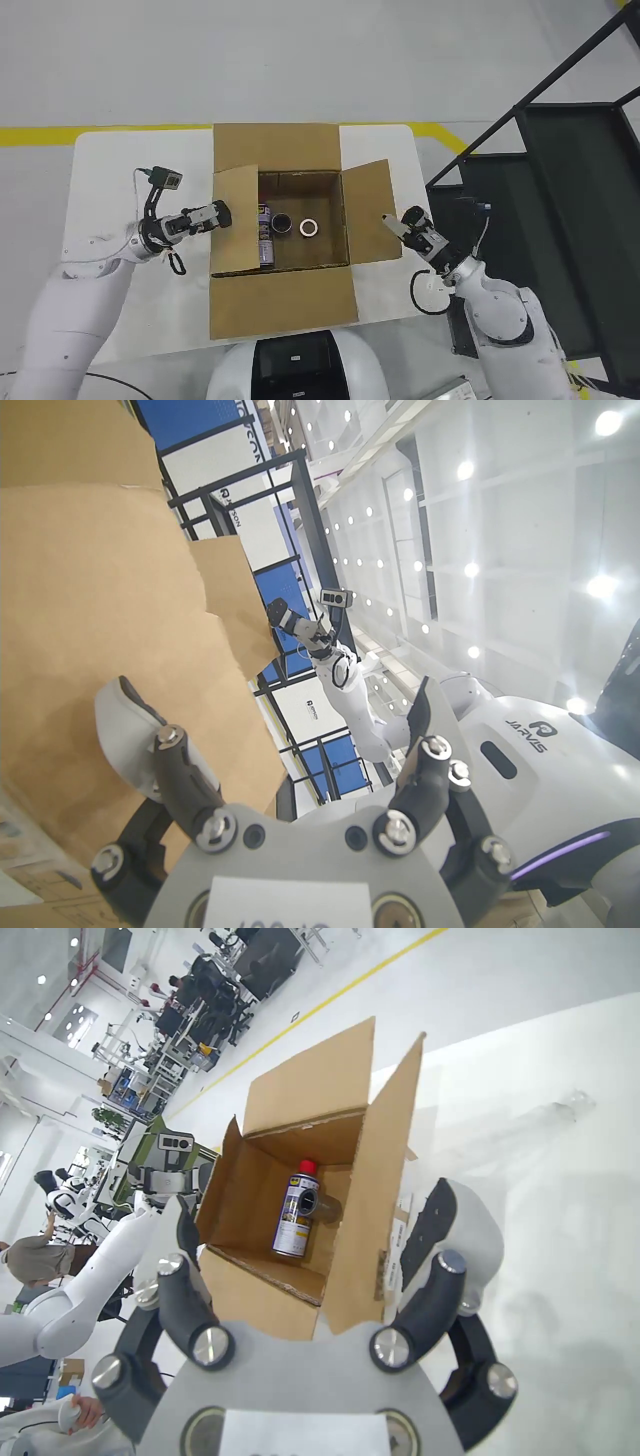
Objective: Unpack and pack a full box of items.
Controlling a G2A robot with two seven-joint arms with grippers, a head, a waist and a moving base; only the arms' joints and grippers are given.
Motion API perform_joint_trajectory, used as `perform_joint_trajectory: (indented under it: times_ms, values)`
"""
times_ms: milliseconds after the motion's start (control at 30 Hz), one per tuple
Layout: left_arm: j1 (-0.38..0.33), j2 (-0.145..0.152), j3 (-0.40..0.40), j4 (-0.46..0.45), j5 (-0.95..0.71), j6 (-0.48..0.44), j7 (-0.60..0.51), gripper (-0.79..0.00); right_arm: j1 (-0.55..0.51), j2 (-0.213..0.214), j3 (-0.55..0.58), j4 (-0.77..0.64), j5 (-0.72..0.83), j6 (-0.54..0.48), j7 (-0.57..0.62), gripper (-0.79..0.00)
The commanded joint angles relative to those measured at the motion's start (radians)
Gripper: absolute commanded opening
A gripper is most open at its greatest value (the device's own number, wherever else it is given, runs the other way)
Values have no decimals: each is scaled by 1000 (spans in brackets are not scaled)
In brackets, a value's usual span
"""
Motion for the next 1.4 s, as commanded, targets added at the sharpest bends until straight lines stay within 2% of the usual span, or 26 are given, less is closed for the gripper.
perform_joint_trajectory:
  times_ms: [0,100,233,333,600,833,1133,1367]
  values:
    - [-13,-2,22,16,6,-4,5,0,26,2,-16,42,32,-12,28,0]
    - [-25,0,36,34,25,-19,19,0,76,6,-51,90,84,-53,103,0]
    - [-30,4,44,50,53,-44,44,0,146,13,-104,126,147,-191,181,0]
    - [-30,8,47,53,70,-58,58,0,199,16,-152,127,130,-216,226,0]
    - [-18,19,51,34,58,-70,71,0,409,10,-347,253,120,-150,338,0]
    - [1,32,36,4,38,-70,70,0,537,-2,-465,367,93,-50,342,0]
    - [-3,43,43,2,46,-55,55,0,523,8,-471,333,131,-40,357,0]
    - [0,51,43,-35,14,-44,44,0,391,42,-350,203,214,-56,440,0]
